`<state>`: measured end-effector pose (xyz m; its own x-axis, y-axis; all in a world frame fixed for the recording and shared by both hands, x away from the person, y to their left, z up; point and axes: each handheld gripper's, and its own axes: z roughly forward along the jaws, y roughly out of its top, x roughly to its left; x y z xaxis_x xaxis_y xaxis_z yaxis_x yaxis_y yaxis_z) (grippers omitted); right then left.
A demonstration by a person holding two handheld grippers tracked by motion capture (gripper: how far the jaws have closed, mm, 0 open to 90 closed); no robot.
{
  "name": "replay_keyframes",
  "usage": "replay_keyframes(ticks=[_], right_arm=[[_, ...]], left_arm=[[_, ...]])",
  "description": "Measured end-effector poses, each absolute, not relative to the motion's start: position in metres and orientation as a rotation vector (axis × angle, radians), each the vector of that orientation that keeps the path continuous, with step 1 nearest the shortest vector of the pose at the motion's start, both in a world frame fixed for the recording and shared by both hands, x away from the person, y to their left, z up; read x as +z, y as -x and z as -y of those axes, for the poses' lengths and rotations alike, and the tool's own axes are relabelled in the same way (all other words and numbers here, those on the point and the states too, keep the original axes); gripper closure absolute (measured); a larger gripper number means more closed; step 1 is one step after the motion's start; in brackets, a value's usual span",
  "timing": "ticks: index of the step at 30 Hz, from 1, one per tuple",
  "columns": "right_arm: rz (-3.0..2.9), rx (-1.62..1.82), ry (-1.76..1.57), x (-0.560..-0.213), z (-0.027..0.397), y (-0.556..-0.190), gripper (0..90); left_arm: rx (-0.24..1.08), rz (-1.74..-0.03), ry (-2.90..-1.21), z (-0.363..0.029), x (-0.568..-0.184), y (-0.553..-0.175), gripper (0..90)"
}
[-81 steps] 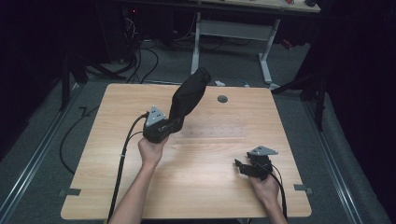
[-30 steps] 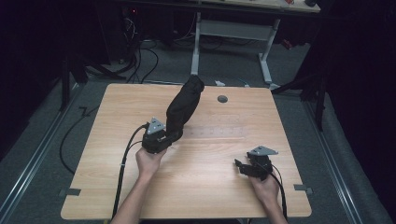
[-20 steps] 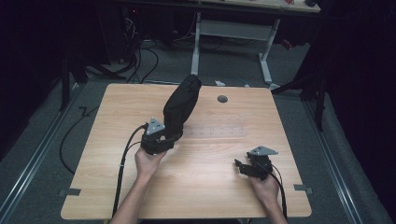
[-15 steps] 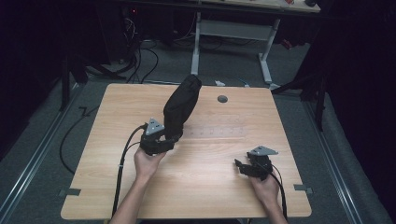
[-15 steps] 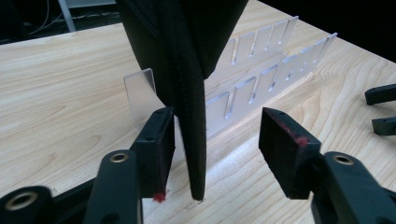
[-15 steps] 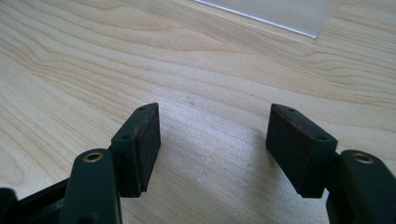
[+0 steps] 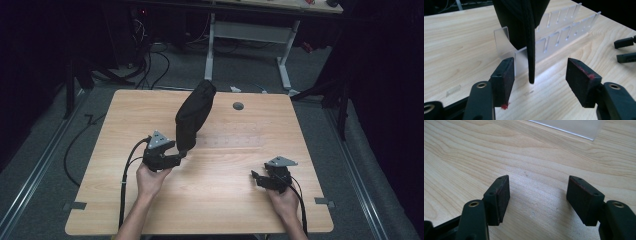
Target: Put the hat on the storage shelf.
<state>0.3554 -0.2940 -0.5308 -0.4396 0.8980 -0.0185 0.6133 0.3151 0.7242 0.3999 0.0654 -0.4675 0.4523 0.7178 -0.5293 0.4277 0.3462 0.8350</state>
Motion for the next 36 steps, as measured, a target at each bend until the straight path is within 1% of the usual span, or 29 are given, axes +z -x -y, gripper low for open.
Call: replay_keyframes(ticks=[22,36], right_arm=[[-2.166,0.915,-1.342,-0.531,0.294,-0.355,35.6],[-2.165,0.914,-1.343,-0.531,0.294,-0.355,35.7]], left_arm=[[0.215,-1.210,-1.221,-0.095,-0.467,-0.371,37.8],[0.215,-1.243,-1.221,-0.103,-0.482,-0.364,37.2]])
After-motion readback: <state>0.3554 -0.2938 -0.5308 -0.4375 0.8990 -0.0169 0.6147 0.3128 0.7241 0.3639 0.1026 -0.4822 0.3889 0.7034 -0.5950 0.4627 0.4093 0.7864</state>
